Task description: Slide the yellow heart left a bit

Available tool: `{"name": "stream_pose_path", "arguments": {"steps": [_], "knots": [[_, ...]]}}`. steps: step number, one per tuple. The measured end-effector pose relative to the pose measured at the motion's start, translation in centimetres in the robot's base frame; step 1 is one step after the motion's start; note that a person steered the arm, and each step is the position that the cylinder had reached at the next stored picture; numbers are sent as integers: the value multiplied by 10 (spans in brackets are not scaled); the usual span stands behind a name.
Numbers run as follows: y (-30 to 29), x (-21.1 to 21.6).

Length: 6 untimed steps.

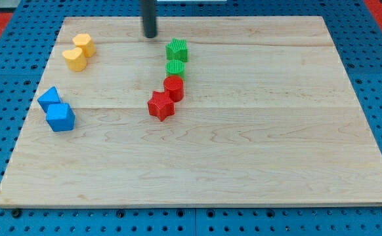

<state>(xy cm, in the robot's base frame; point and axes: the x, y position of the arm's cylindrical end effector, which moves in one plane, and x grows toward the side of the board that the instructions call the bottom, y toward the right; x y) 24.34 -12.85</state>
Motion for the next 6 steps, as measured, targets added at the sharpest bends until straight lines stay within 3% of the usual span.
{"name": "stream_pose_path", "arguments": {"steps": [1, 2, 4, 6], "knots": [[-51, 16], [-66, 68], [-81, 85], [-36, 138]]}}
